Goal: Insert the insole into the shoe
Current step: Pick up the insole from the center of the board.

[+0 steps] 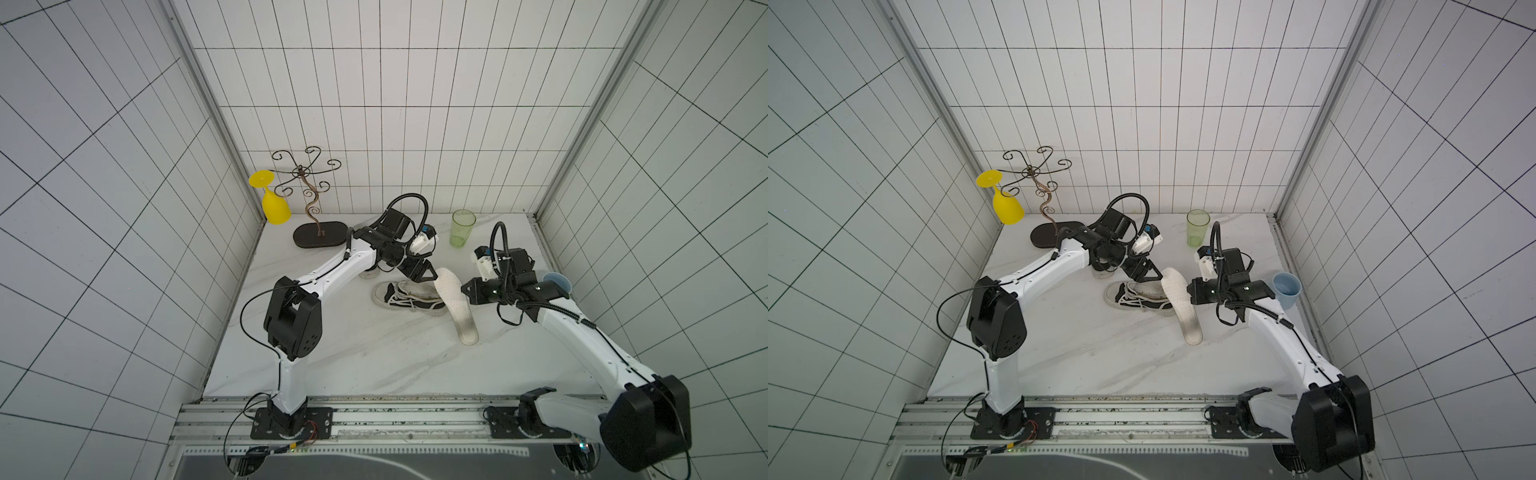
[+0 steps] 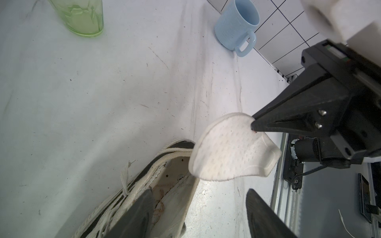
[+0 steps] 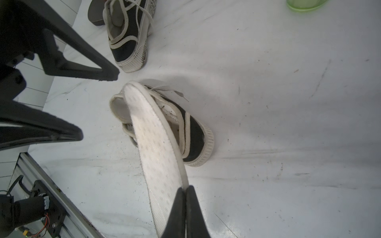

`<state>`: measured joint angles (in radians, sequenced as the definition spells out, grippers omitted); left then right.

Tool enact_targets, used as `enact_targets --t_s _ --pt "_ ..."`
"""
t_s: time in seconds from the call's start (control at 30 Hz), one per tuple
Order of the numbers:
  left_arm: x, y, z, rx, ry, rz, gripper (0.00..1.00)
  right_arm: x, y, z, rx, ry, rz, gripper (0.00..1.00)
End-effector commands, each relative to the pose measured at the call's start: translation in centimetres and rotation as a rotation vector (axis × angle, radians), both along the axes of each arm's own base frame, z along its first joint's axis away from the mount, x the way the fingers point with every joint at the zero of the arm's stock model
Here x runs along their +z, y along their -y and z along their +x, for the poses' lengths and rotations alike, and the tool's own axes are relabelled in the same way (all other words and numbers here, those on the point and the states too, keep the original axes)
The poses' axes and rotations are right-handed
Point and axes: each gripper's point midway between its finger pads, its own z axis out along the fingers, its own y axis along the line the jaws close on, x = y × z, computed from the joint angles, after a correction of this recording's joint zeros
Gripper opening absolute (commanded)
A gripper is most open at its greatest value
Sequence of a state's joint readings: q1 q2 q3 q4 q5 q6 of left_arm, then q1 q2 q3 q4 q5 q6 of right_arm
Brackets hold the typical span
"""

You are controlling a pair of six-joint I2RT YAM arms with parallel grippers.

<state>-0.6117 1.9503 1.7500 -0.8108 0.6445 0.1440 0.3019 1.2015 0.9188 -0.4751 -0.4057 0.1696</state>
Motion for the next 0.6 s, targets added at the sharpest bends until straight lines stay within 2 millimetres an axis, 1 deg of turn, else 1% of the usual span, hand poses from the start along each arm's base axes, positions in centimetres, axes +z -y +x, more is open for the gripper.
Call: enact_targets --t_s 0.0,0.17,0.23,0.27,0.3,0.33,0.4,0.43,0.47,0.57 --pt "0.2 0.7 -0.4 -0.056 0.017 -0.029 0.70 3.8 -2.1 0.4 0.103 0.087 0.039 0.00" --pt "-0.7 1.1 -1.8 -0.108 -0.044 -0.055 0.70 4.3 -3.3 0.1 0.150 0.105 0.058 0.00" --pt "-0.6 1.2 -2.2 -0.123 -0.051 -0.066 0.67 4.4 -3.8 0.2 0.167 0.109 0.060 0.00" --pt "-0.6 1.2 -2.4 -0.132 -0.055 -0.069 0.64 4.5 -3.9 0.4 0.167 0.114 0.058 0.00" --pt "-0.4 1.2 -2.6 -0.139 -0.056 -0.071 0.58 4.6 -4.0 0.5 0.169 0.117 0.057 0.00" --pt "-0.4 1.2 -2.9 -0.145 -0.067 -0.075 0.48 4.8 -4.1 0.8 0.169 0.123 0.059 0.00" --pt "-0.4 1.0 -3.2 -0.152 -0.081 -0.072 0.32 4.9 -4.1 1.2 0.165 0.135 0.058 0.00" --pt "-0.6 0.9 -3.4 -0.154 -0.088 -0.066 0.26 5.1 -4.2 1.4 0.165 0.143 0.056 0.00" --pt "-0.6 0.8 -3.6 -0.155 -0.096 -0.062 0.23 5.1 -4.1 1.6 0.161 0.149 0.053 0.00" --pt "-1.0 0.4 -4.0 -0.157 -0.120 -0.045 0.21 5.0 -4.0 1.9 0.159 0.160 0.038 0.00"
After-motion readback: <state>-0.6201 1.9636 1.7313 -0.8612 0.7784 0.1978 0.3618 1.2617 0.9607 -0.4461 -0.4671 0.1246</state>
